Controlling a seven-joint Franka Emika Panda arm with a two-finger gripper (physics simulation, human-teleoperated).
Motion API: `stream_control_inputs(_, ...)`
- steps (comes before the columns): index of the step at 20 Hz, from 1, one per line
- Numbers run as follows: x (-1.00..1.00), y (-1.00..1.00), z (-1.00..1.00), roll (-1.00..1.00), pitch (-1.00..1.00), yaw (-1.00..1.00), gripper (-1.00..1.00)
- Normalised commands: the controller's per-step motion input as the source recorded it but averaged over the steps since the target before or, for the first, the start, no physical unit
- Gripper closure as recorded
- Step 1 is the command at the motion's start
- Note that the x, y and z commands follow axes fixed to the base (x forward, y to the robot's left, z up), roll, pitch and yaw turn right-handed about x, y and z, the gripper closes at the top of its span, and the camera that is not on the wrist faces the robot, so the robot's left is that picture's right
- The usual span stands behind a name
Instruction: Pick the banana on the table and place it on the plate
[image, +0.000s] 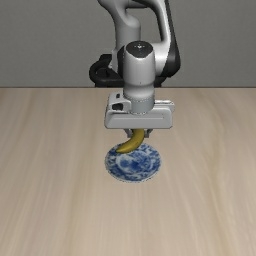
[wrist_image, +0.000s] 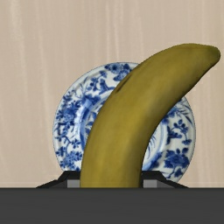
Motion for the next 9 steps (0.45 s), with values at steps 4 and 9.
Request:
stream_control_inputs(4, 0.0, 0.0, 0.0, 0.0, 0.0, 0.0, -1.0)
stream_control_inputs(9, 0.0, 0.0, 0.0, 0.0, 0.0, 0.0, -1.0)
